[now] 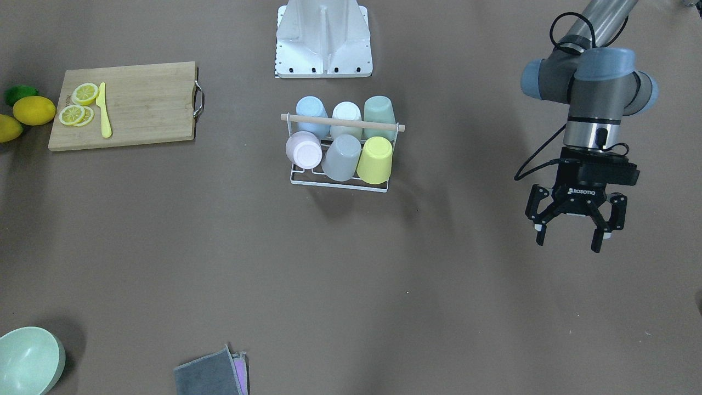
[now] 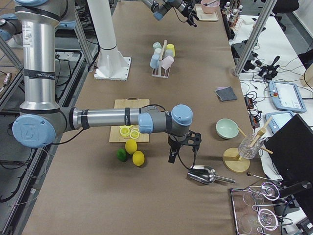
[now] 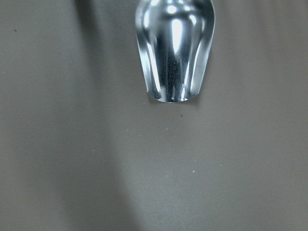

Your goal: Place cup on cup holder

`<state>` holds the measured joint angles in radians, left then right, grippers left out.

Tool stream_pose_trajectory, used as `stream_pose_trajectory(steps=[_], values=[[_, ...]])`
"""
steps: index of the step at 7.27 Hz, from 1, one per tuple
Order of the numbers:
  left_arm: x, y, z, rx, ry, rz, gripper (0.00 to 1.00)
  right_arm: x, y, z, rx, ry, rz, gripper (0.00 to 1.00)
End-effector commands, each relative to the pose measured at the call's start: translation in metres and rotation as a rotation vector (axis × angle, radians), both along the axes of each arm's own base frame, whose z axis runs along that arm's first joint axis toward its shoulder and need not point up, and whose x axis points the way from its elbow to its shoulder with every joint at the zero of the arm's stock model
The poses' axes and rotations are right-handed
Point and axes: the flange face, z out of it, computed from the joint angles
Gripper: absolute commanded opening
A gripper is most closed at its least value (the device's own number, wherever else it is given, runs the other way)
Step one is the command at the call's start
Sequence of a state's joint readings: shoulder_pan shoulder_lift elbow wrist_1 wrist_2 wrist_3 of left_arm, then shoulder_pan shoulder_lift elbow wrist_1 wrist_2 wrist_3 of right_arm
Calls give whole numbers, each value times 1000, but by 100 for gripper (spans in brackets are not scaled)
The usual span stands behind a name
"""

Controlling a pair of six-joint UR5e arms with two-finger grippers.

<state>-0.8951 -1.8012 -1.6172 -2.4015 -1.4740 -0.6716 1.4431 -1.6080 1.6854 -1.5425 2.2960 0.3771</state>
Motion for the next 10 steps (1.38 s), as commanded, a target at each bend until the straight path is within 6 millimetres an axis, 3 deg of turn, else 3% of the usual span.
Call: stream_pose_trajectory(steps=[1,4,5,7,8,10], values=[[-63,-32,24,-163,-145,56,96,-3,-9,-18,-5,-36,31,98],[-108,-44,60,-311,-331,109,97,-4,-10,-12,-16,-48,29,99],[-125,-44,72,-439,-364,104,97,-5,-11,-12,-15,-49,29,99],[-161,-30,103,-740,-405,138,97,-5,-11,-12,-12,-49,27,99],[-178,-21,120,-795,-484,234,97,-4,-10,-10,-15,-47,27,99],[-215,-3,146,-957,-348,308,97,-4,-10,-6,-22,-44,26,99]])
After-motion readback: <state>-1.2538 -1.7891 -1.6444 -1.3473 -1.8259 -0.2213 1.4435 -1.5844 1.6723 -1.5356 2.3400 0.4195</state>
